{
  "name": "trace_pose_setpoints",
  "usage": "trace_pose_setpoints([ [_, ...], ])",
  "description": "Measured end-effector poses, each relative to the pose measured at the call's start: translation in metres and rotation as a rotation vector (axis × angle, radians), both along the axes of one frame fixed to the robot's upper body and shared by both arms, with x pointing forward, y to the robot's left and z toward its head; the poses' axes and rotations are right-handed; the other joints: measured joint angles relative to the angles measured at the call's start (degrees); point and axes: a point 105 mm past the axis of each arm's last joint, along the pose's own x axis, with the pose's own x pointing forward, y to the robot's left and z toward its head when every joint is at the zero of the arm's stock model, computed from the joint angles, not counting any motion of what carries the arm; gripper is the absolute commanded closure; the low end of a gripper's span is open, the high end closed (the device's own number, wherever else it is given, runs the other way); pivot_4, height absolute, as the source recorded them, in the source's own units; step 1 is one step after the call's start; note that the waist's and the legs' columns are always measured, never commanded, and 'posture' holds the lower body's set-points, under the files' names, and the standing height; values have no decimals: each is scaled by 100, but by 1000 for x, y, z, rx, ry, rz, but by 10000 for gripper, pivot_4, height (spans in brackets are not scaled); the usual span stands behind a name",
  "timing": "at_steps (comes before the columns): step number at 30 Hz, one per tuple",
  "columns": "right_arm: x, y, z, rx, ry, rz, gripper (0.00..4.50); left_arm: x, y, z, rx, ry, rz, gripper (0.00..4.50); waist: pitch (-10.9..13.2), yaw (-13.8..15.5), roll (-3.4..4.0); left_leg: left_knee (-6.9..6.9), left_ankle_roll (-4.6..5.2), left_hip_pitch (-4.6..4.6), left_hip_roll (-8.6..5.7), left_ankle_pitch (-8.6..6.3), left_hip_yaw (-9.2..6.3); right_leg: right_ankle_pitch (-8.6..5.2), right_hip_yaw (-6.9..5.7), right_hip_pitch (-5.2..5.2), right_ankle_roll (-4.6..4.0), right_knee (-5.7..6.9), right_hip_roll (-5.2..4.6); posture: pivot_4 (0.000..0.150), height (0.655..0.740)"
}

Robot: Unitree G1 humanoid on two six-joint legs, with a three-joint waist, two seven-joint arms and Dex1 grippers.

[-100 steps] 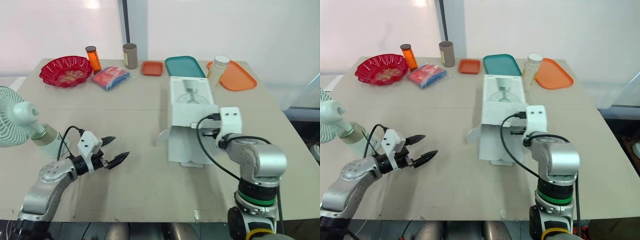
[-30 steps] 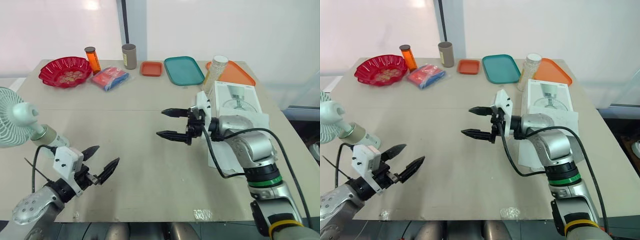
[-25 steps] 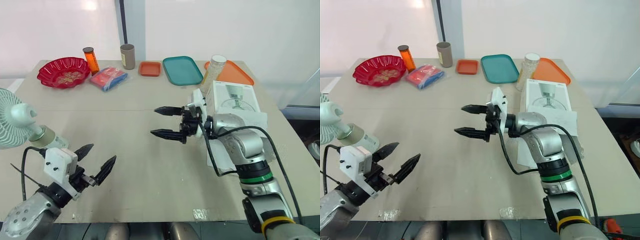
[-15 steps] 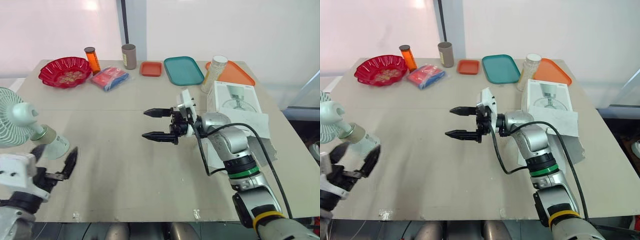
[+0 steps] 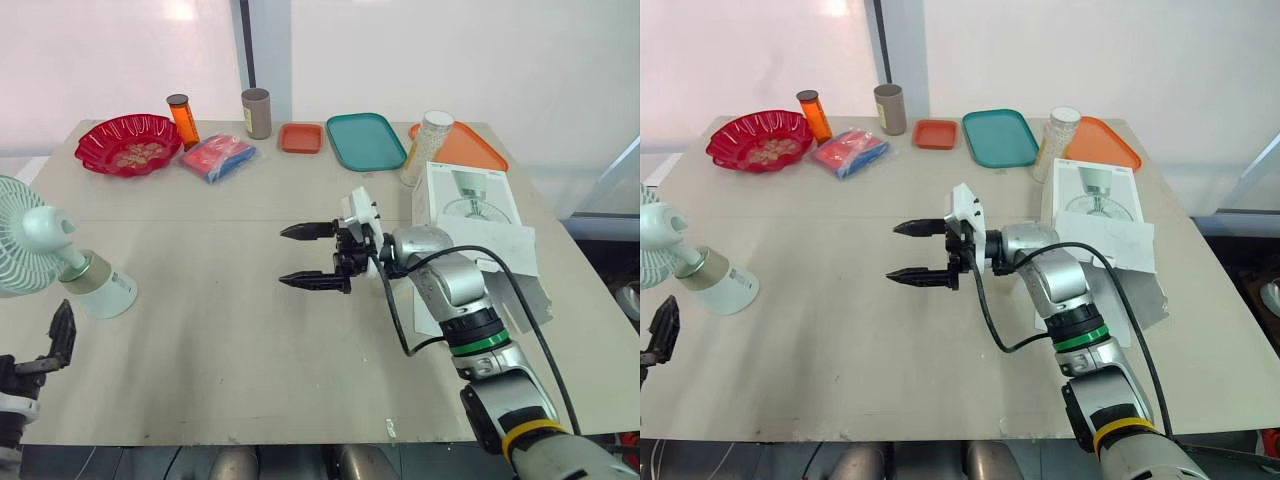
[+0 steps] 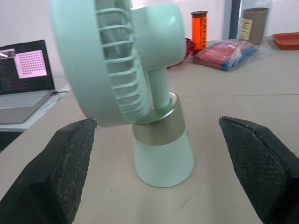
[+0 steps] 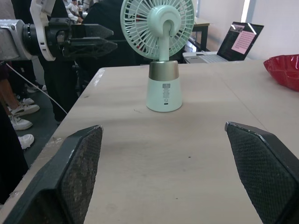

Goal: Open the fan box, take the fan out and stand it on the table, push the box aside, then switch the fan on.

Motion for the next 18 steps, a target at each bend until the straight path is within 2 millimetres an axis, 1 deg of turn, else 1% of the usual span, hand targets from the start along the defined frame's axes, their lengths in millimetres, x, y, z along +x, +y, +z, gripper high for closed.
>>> trace_pose_setpoints([
  [2, 0, 0, 0, -3, -3, 0, 2073, 0, 2, 0, 2, -5, 8, 0, 0, 0, 0, 0, 0, 0, 0, 0, 0, 0, 0, 0, 0, 0, 1, 1500, 7400],
  [3, 0, 1, -2, -7, -2, 0, 2073, 2, 8, 2, -10, -32, 45, 0, 0, 0, 0, 0, 0, 0, 0, 0, -1, 0, -1, 0, 0, 1, 1, 1500, 7400],
  [8, 0, 0, -4, -15, -2, -4, 2073, 4, 12, 5, -19, -59, 79, 0, 0, 0, -1, 0, -1, 0, 0, 0, -1, 0, -1, 0, 0, 1, 1, 1500, 7400],
  [12, 0, -1, -6, -17, 1, -10, 2073, 5, 18, 2, -29, -56, 104, 0, -1, 0, -1, 0, -1, 0, 0, 0, -1, 0, -1, 0, 0, 2, 0, 1500, 7400],
  [18, -1, -1, -11, -19, 10, -16, 2073, 20, 21, 12, -1, -87, 74, 0, -1, 1, -2, 1, -2, 0, 0, 1, -1, 1, -2, 1, 0, 2, -1, 1500, 7400],
])
